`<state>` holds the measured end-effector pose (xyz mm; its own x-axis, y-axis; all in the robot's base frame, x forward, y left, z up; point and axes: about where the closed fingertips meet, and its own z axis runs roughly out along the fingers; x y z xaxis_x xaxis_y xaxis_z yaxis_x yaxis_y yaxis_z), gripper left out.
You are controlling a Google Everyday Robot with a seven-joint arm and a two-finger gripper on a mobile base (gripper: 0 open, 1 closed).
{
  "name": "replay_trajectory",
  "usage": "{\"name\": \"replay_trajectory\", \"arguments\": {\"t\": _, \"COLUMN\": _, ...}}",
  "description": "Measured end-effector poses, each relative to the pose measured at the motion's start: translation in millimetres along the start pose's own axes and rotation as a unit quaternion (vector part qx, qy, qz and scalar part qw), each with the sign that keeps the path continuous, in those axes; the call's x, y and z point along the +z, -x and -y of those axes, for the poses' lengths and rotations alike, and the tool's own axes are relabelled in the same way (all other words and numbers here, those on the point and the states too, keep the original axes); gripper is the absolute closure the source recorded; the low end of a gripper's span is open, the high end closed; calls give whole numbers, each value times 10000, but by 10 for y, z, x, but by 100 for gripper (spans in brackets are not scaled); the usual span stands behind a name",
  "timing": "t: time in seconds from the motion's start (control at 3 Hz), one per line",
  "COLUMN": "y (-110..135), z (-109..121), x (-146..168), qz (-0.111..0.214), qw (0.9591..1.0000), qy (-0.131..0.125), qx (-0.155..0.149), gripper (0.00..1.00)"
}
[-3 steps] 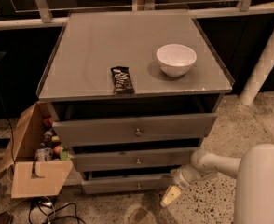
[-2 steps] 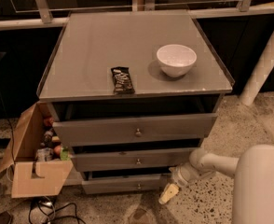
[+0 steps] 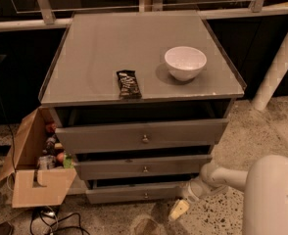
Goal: Open bottom drawer
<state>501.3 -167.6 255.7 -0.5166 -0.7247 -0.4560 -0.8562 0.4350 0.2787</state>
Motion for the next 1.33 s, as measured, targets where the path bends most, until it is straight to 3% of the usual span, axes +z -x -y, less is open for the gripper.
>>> {"name": "replay_trajectory", "arguments": {"t": 0.33, "y": 59, "z": 17, "x": 60, "qz": 179, "qw": 9996, "qy": 36, "qx": -238, "gripper": 0}}
{"name": "replay_trajectory", "arguments": {"t": 1.33, "y": 229, "z": 63, "x": 124, "qz": 337, "qw": 9981, "qy": 29, "qx": -519, "gripper": 0}}
